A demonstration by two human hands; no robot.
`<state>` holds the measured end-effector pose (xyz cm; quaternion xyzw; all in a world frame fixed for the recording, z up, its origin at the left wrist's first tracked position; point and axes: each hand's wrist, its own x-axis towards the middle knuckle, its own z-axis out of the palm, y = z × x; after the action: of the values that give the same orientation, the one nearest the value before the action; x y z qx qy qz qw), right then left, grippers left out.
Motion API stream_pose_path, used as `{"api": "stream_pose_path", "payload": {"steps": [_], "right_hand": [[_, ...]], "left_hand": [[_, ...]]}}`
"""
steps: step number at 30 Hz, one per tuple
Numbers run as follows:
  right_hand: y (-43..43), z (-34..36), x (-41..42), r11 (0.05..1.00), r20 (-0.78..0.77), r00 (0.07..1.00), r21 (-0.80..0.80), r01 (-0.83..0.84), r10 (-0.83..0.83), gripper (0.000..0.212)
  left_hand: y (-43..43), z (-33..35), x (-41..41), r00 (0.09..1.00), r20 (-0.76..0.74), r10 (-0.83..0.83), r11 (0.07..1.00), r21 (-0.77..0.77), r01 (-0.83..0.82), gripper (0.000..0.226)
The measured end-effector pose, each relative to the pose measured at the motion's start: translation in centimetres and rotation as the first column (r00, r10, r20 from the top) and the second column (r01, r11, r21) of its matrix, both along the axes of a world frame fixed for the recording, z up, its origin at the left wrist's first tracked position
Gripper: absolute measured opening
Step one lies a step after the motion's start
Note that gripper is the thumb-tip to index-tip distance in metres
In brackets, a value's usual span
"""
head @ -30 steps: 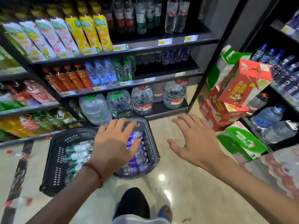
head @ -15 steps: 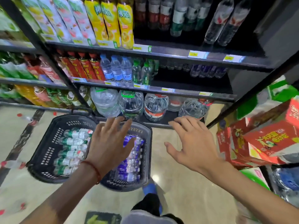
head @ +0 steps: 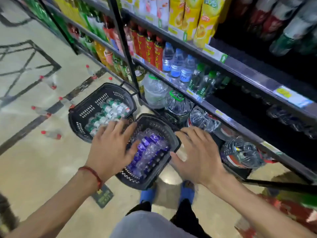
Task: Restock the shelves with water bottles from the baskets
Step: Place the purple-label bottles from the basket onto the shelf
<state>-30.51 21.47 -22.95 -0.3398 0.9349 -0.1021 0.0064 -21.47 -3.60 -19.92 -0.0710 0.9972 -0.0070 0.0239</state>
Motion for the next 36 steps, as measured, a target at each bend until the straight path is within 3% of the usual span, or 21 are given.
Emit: {"api": "stream_pose_path", "payload": {"steps": [7,13,21,36], "right_hand": [[1.7,-3.0,-3.5,0.957,0.08,0.954,-0.008,-0.289,0.288,0.055],[0.4,-6.4,-4.1,0.929,0.163,0.92,0.045,-0.367,0.355,0.06],[-4.5,-15.4,-3.6,0.942,0.188,0.932,0.068,-0.327,0.31,0.056],[-13.9,-40.6,-8.2,0.924,0.207,0.946,0.241,-0.297,0.25,0.045]], "left_hand": [[5.2,-2.4,3.0,0.964,0.071,0.258,0.966,-0.001,-0.259,0.055],[6.4,-5.8,5.6,0.922,0.169,0.348,0.934,0.027,-0.358,0.057],[1.1,-15.8,4.8,0.93,0.263,0.258,0.954,0.084,-0.289,0.051],[-7.6,-38.4,2.2,0.957,0.278,0.083,0.979,0.158,-0.131,0.048]]}}
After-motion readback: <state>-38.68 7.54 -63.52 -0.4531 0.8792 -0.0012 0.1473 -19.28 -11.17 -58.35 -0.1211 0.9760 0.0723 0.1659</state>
